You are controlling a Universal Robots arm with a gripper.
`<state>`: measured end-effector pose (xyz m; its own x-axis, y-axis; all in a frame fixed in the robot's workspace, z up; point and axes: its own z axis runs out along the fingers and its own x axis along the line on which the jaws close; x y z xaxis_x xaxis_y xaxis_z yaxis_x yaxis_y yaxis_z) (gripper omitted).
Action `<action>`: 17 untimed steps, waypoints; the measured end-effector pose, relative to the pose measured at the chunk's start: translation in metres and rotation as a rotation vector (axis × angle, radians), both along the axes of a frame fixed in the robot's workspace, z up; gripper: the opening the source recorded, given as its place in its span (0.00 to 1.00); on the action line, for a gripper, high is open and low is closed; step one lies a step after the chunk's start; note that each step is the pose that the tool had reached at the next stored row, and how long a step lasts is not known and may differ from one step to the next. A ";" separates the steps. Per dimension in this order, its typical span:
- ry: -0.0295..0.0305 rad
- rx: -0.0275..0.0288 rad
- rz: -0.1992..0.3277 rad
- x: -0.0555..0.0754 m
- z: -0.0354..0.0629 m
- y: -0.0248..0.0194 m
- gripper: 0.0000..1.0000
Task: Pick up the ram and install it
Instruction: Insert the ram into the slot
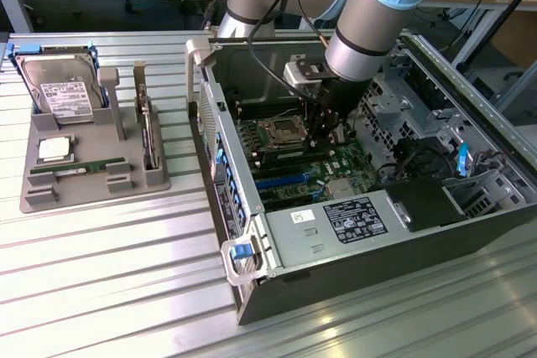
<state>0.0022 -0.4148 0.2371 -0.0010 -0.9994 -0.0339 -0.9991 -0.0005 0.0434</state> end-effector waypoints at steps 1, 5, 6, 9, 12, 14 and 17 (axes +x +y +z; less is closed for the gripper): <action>0.0000 -0.0003 0.000 -0.001 -0.0008 0.0000 0.12; -0.0001 -0.0001 -0.001 -0.001 -0.0025 -0.0004 0.12; 0.0000 -0.0001 -0.002 -0.001 -0.0025 -0.0009 0.12; 0.0001 -0.0004 -0.008 -0.001 -0.0024 -0.0012 0.12; -0.0002 0.0001 -0.011 -0.001 -0.0025 -0.0016 0.12; 0.0000 -0.0001 -0.011 -0.001 -0.0024 -0.0017 0.12; 0.0001 -0.0003 -0.011 -0.001 -0.0027 -0.0017 0.12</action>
<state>0.0009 -0.4166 0.2344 -0.0125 -0.9994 -0.0336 -0.9990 0.0110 0.0435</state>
